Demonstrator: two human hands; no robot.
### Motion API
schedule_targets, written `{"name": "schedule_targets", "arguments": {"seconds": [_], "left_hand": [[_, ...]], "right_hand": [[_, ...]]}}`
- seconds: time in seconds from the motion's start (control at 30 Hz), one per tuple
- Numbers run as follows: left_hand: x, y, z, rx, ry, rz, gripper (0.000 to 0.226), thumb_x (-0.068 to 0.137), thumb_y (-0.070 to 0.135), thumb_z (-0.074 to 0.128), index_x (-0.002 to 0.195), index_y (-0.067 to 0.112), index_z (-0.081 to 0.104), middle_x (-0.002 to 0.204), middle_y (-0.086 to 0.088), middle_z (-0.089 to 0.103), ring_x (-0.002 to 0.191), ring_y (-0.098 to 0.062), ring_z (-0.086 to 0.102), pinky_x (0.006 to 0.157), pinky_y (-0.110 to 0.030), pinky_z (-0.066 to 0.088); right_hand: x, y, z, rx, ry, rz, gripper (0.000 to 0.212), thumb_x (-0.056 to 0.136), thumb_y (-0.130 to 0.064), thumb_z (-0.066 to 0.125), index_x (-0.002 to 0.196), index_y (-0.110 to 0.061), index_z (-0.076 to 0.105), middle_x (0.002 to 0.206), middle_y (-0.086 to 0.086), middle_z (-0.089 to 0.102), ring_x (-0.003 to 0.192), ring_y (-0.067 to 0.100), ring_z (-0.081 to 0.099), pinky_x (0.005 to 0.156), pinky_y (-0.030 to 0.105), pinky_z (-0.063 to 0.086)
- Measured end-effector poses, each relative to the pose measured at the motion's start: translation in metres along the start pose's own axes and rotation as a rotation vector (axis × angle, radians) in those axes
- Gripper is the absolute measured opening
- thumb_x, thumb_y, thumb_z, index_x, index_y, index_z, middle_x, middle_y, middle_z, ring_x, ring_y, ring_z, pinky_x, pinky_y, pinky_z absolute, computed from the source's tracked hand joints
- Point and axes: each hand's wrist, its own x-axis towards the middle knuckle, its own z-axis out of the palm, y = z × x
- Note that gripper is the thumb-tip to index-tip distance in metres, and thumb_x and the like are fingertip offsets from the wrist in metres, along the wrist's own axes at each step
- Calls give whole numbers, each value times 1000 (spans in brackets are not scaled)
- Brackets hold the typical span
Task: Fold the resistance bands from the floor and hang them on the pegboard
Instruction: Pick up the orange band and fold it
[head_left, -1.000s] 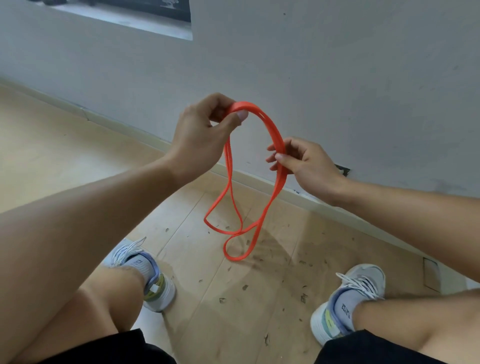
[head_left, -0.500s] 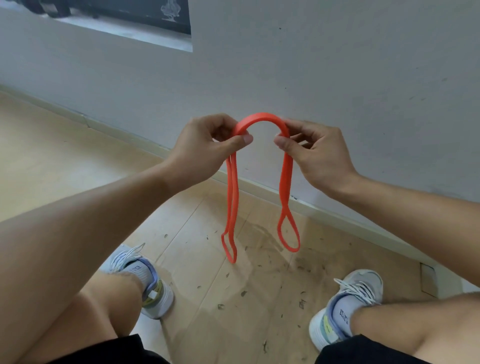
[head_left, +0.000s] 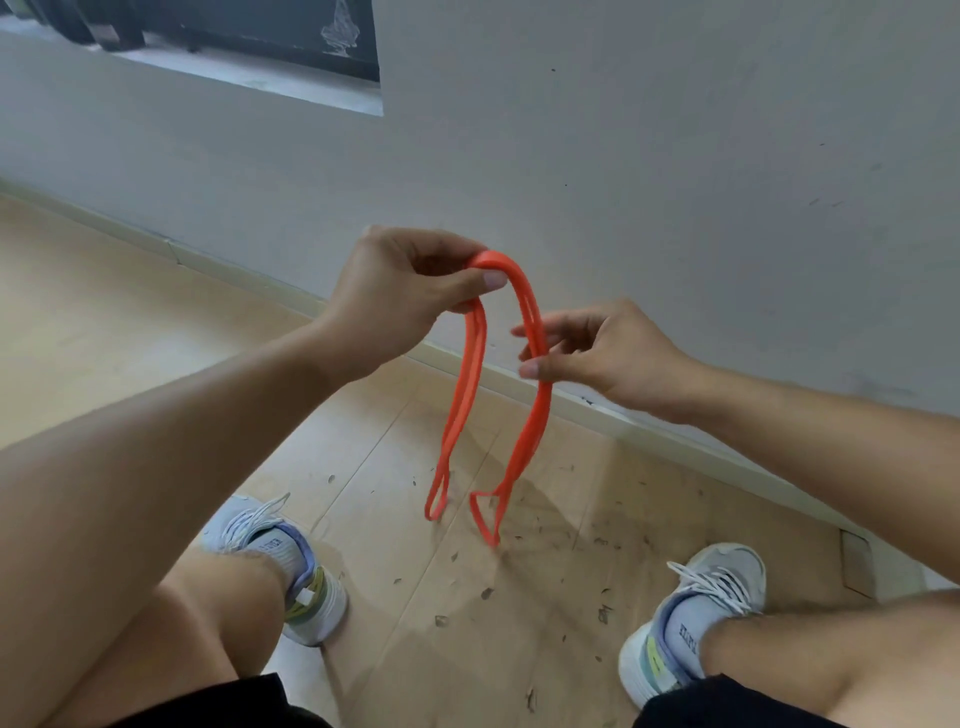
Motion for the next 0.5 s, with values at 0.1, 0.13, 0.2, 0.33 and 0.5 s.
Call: {"name": "schedule_targets", "arguments": {"seconds": [0.1, 0.13, 0.2, 0.33, 0.5], "left_hand": [[-3, 5, 8, 18, -67, 42, 18, 83, 15, 81, 100, 13, 78, 91, -4, 79, 83, -17, 77, 77, -27, 62], [-4, 7, 10, 27, -83, 56, 17, 82, 15, 81, 99, 14, 78, 91, -3, 79, 83, -16, 77, 77, -27, 62], [-5, 9, 14, 25, -95, 68, 18, 81, 15, 82, 99, 12, 79, 90, -4, 79, 82, -17, 77, 78, -29, 63], [-5, 8, 15, -40, -76, 35, 18, 80, 13, 84, 96, 9, 78, 88, -9, 79, 81, -25, 77, 77, -37, 64], [-5, 10, 13, -72, -65, 12, 15, 81, 11, 83, 94, 8, 77, 85, -8, 77, 82, -25, 77, 76, -36, 64]], "right_hand": [[2, 3, 14, -84, -65, 67, 39, 81, -31, 85, 118, -32, 71, 88, -13, 78, 77, 2, 71, 74, 17, 56], [2, 3, 18, -112, -66, 78, 36, 82, -33, 84, 116, -30, 72, 79, -17, 76, 73, 0, 70, 70, 14, 53], [3, 3, 23, -165, -49, 66, 29, 85, -38, 82, 111, -25, 76, 71, -18, 73, 70, -1, 70, 67, 14, 51], [6, 4, 26, -197, -5, 7, 21, 91, -36, 76, 103, -19, 77, 94, -3, 78, 89, 10, 73, 89, 31, 57], [7, 11, 26, -122, -57, -3, 7, 96, -14, 67, 99, -18, 63, 101, 0, 79, 97, 11, 75, 95, 42, 60]]}}
